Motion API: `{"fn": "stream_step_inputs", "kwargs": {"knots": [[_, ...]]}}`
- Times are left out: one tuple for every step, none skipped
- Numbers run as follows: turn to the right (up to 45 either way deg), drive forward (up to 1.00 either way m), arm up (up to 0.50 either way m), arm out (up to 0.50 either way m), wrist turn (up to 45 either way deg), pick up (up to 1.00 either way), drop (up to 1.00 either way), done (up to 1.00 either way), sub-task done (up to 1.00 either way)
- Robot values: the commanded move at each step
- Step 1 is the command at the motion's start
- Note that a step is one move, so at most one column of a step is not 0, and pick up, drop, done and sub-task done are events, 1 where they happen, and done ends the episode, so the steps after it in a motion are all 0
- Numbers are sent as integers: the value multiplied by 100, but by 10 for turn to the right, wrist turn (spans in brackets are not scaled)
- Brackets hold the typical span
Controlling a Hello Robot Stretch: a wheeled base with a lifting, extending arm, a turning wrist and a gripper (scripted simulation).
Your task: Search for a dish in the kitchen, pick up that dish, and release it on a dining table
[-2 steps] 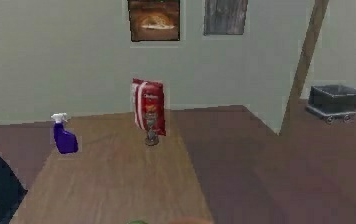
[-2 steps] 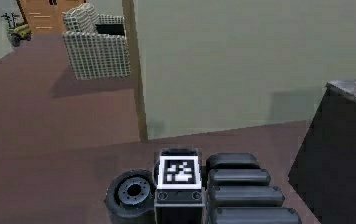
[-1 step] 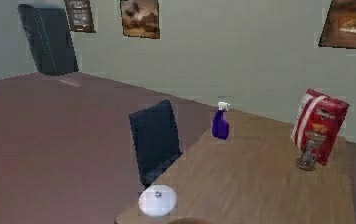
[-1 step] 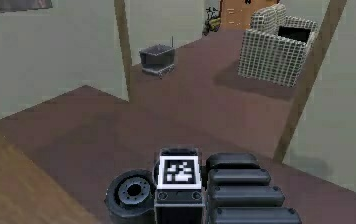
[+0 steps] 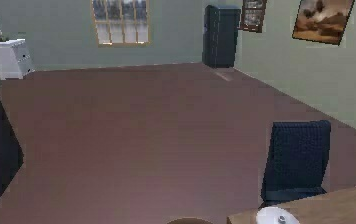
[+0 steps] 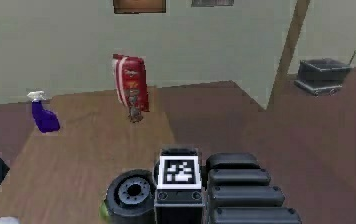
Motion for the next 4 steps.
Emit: {"fn": "stream_step_inputs", "kwargs": {"knots": [[0,35,0,0,0,0,0,0,0],[450,0,0,0,0,0,0,0,0],[450,0,0,0,0,0,0,0,0],[450,0,0,0,0,0,0,0,0]]}}
